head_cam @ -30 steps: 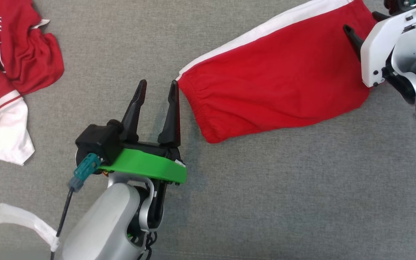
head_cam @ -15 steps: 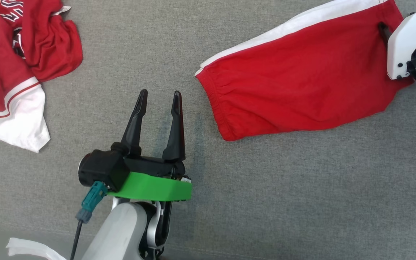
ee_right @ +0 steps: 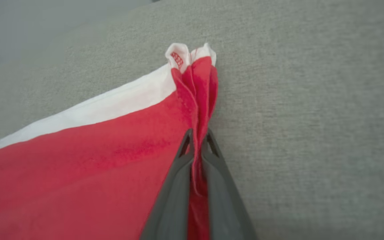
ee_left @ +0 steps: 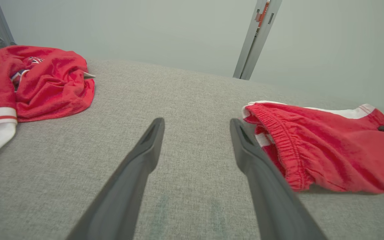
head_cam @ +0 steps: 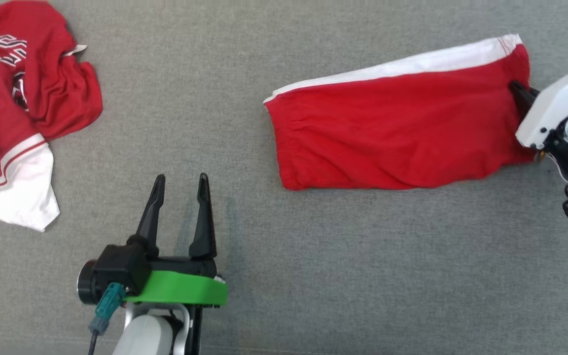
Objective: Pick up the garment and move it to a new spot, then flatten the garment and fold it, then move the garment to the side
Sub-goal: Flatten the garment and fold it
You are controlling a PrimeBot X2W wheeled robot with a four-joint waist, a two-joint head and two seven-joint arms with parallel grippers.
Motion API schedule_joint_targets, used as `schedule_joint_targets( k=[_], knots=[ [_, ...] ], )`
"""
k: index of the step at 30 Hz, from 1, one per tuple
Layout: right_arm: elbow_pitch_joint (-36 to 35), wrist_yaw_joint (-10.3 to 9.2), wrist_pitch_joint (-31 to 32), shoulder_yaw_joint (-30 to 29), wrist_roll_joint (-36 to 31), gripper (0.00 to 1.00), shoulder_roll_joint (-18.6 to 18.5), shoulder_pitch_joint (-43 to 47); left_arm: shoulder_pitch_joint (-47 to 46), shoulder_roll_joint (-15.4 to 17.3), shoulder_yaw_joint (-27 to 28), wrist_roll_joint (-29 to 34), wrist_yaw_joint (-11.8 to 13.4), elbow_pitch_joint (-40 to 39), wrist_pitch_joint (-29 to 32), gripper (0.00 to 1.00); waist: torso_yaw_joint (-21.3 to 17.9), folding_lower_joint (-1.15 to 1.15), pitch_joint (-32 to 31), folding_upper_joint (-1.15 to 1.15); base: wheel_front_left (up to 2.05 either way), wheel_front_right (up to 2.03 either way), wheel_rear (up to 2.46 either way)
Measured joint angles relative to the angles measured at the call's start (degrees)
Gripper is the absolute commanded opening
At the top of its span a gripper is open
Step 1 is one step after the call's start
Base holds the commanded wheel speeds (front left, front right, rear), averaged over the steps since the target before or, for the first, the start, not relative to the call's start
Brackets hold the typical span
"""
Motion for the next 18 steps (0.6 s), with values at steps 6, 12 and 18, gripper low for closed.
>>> schedule_joint_targets(
  k=[6,12,18],
  knots=[
    [1.75,-0.01,-0.19,-7.76,1.77,0.0,-3.18,3.67,3.49,0.3,3.48,1.05,-1.46,0.57,-0.01,1.0,-2.58,0.0,-4.74,0.0,0.0,0.0,0.0],
    [2.41,-0.03,0.15,-13.72,-0.15,0.0,-3.67,3.2,5.48,-0.25,4.15,1.03,-2.31,0.29,-0.01,1.0,-4.2,0.0,-8.28,0.0,0.0,0.0,0.0],
    [-4.69,-0.05,3.89,-10.68,-2.37,0.0,3.04,2.63,6.23,-0.54,2.85,0.41,-2.61,0.71,-0.01,1.0,-4.05,0.0,-9.59,0.0,0.0,0.0,0.0]
  ],
)
